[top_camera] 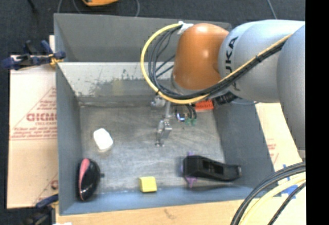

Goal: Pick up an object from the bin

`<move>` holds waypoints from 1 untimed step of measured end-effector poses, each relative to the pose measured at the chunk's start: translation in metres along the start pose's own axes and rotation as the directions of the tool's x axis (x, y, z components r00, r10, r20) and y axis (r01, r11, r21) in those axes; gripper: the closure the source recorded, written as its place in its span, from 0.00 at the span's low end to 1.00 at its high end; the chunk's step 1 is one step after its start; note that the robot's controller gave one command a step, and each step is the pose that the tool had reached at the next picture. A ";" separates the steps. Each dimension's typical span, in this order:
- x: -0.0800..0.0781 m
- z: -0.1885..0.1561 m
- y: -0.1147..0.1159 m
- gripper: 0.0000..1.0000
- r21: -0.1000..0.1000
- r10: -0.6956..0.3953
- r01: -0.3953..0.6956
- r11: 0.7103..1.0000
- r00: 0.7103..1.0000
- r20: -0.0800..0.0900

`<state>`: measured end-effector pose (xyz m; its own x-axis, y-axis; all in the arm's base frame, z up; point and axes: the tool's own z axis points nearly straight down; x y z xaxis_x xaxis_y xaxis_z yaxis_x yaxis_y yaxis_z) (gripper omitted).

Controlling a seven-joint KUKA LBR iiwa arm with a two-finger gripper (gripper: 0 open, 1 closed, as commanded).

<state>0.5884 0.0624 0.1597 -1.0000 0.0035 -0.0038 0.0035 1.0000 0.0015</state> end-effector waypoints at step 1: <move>0.000 0.000 0.000 0.00 0.000 0.000 0.000 1.000 1.000 0.000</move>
Offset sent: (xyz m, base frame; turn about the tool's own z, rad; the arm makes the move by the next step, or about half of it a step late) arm 0.0628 -0.0162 -0.0482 0.0231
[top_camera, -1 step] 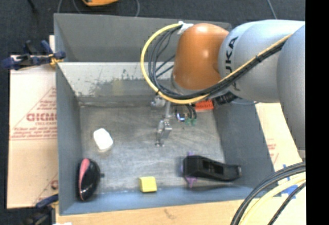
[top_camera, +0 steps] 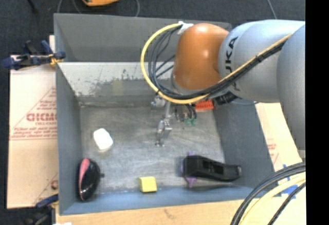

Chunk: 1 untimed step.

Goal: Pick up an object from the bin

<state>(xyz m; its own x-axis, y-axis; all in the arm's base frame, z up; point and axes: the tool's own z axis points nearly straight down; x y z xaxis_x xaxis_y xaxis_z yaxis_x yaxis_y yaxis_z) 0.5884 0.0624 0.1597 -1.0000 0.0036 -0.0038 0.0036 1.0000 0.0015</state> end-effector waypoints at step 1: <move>-0.045 0.028 -0.010 0.00 -0.001 0.014 -0.014 1.000 1.000 0.007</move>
Offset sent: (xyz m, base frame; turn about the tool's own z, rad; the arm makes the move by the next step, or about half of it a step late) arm 0.0644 -0.0132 -0.0852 0.0526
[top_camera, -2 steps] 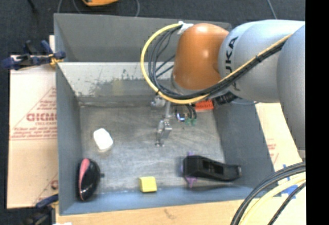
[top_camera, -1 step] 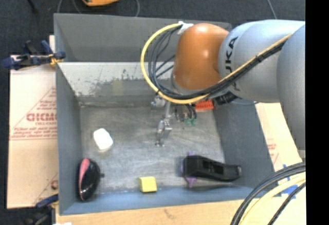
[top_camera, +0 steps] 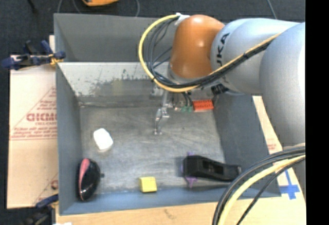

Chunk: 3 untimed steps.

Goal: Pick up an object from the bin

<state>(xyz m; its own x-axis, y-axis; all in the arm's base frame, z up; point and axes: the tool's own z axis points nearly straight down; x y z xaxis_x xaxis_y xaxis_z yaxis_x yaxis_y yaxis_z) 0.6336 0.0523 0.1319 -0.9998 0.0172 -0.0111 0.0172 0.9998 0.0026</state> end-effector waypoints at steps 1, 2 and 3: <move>-0.020 0.044 -0.003 0.00 0.001 0.029 -0.029 1.000 1.000 -0.003; -0.006 -0.010 -0.021 1.00 0.004 0.226 -0.226 0.974 0.974 -0.006; -0.006 -0.010 -0.021 1.00 0.005 0.225 -0.225 0.974 0.974 -0.006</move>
Offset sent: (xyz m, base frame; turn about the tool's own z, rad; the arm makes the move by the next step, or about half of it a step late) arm 0.0047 -0.0206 0.0092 0.2294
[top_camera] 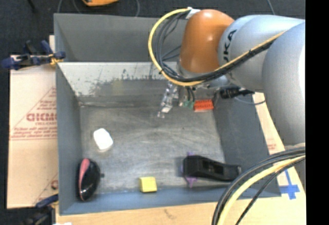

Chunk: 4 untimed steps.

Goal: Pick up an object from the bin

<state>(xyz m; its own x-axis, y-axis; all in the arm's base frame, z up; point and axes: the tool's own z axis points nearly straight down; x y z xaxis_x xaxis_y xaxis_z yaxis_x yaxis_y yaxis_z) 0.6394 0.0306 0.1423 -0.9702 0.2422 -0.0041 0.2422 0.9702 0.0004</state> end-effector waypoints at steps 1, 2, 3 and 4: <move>-0.001 -0.009 -0.003 1.00 0.001 -0.016 0.016 1.000 1.000 0.003; 0.010 -0.010 -0.005 1.00 0.001 -0.036 0.036 0.999 0.999 0.000; -0.004 -0.016 -0.012 1.00 0.000 -0.040 0.040 0.999 0.999 0.001; 0.011 -0.015 -0.006 1.00 0.001 -0.048 0.048 0.999 0.999 0.000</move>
Offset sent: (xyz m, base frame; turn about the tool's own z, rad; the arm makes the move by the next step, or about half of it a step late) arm -0.0138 -0.0006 0.0090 -0.0420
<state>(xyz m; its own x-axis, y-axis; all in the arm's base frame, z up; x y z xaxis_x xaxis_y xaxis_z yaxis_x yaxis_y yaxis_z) 0.6277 0.0279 0.1568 -0.9807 0.1953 -0.0044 0.1953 0.9807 -0.0009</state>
